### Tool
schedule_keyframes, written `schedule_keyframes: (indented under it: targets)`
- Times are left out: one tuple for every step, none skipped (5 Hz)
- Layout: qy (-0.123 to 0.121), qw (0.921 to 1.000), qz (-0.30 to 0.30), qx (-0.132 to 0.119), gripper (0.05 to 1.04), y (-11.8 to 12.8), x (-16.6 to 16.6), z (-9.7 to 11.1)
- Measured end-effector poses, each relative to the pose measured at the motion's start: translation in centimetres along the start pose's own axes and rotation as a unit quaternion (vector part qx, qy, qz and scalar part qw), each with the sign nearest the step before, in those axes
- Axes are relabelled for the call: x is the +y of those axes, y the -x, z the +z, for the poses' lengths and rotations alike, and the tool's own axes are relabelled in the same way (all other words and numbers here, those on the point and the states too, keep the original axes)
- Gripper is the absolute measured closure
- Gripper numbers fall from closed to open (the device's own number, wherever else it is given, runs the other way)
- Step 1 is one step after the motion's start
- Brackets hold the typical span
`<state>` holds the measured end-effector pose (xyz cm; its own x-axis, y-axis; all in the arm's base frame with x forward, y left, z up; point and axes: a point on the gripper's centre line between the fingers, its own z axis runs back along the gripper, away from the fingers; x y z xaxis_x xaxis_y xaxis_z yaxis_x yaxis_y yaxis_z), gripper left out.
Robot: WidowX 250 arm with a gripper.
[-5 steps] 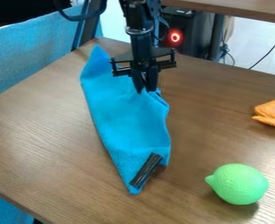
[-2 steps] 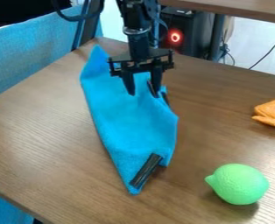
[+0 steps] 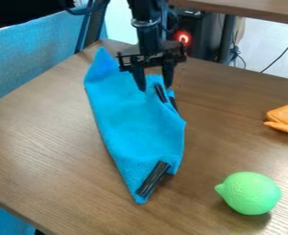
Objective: Unfold the cloth from top right to bottom left
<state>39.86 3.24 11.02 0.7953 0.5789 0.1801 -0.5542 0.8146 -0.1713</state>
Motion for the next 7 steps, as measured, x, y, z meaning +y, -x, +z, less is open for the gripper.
schedule_keyframes:
  targets:
    - [-0.002, 1.0, 0.0, -0.004, 0.476, -0.2, -0.1, 0.2]
    - [-0.003, 1.0, 0.005, -0.008, 0.461, -0.6, -0.2, 0.2]
    - [-0.012, 0.9999, 0.006, -0.006, 0.467, -0.7, 0.0, -0.7]
    - [-0.015, 0.9998, 0.006, -0.01, 0.487, -0.9, -0.4, -0.9]
    - [-0.02, 0.9998, 0.006, -0.008, 0.54, -0.9, -0.6, -1.4]
    - [-0.018, 0.9997, 0.003, -0.015, 0.824, -1.1, -0.6, -1.5]
    - [-0.017, 0.9998, 0.002, -0.014, 0.978, -1.1, -0.6, -1.5]
